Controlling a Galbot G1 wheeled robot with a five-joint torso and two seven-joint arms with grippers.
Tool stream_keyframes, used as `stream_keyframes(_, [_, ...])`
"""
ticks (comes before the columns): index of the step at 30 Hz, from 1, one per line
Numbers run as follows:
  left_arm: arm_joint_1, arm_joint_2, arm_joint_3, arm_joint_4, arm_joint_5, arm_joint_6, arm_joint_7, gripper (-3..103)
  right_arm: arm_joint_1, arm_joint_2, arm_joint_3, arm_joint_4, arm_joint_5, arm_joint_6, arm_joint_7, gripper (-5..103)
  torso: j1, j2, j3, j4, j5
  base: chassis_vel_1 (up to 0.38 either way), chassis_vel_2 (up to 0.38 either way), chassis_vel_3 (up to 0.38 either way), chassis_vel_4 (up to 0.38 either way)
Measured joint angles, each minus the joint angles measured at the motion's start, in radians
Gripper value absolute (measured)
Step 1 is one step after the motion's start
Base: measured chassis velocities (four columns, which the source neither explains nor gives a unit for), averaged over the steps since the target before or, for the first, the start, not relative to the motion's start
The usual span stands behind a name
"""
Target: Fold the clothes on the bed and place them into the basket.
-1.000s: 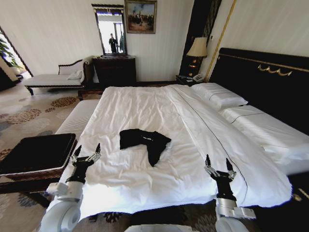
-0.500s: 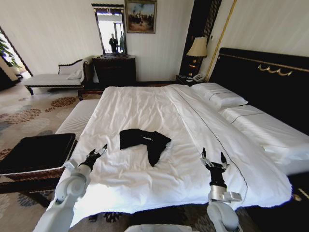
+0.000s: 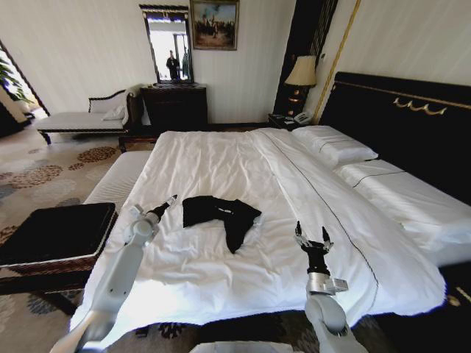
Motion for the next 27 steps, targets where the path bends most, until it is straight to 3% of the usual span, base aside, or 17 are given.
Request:
stream_keyframes(1, [-0.027,-0.025,0.003,0.047,0.02,-0.007,0.007,103,0.002,-0.003,-0.001,-0.004,0.0,0.0,0.0,100,0.0,0.0,0.0,0.0,0.0001,0.0,0.0,0.0,0.0])
stream_keyframes(4, [-0.081,-0.086,0.007,0.138,0.066,-0.024,0.026,99,0.007,-0.013,-0.001,-0.01,0.005,0.001,0.0,100,0.0,0.0,0.0,0.0,0.0,0.0,0.0,0.0,0.0])
stream_keyframes(11, [-0.13,-0.141,-0.001,0.232,0.133,-0.039,0.037,94,0.017,-0.02,-0.002,-0.02,0.005,0.003,0.002,100,0.0,0.0,0.0,-0.0002,0.0001,0.0,0.0,0.0,0.0])
stream_keyframes(14, [-0.138,-0.144,-0.012,0.255,0.147,-0.043,0.037,81,0.023,-0.022,-0.013,-0.029,0.005,0.005,0.002,100,0.0,0.0,0.0,0.0003,0.0001,0.0,0.0,0.0,0.0])
stream_keyframes(17, [-0.141,-0.144,-0.018,0.263,0.151,-0.043,0.038,77,0.028,-0.025,-0.019,-0.035,0.005,0.007,0.002,100,0.0,0.0,0.0,0.0004,0.0,0.0,0.0,0.0,0.0])
stream_keyframes(18, [-0.141,-0.144,-0.021,0.266,0.153,-0.043,0.039,68,0.03,-0.026,-0.021,-0.037,0.005,0.007,0.003,100,0.0,0.0,0.0,0.0003,-0.0001,0.0,0.0,0.0,0.0])
stream_keyframes(20, [-0.142,-0.144,-0.023,0.269,0.155,-0.043,0.039,68,0.031,-0.027,-0.022,-0.038,0.005,0.007,0.003,100,0.0,0.0,0.0,0.0002,0.0,0.0,0.0,0.0,0.0])
stream_keyframes(23, [-0.143,-0.149,-0.029,0.279,0.175,-0.043,0.039,52,0.033,-0.032,-0.025,-0.042,0.005,0.008,0.004,100,0.0,0.0,0.0,-0.0002,-0.0001,0.0,0.0,0.0,0.0])
stream_keyframes(25, [-0.143,-0.149,-0.029,0.279,0.175,-0.043,0.039,52,0.033,-0.032,-0.025,-0.042,0.005,0.008,0.004,100,0.0,0.0,0.0,-0.0002,-0.0001,0.0,0.0,0.0,0.0])
stream_keyframes(27, [-0.142,-0.146,-0.029,0.283,0.189,-0.045,0.042,41,0.039,-0.036,-0.026,-0.05,0.006,0.008,0.007,100,0.0,0.0,0.0,0.0,0.0,0.0,0.0,0.0,0.0])
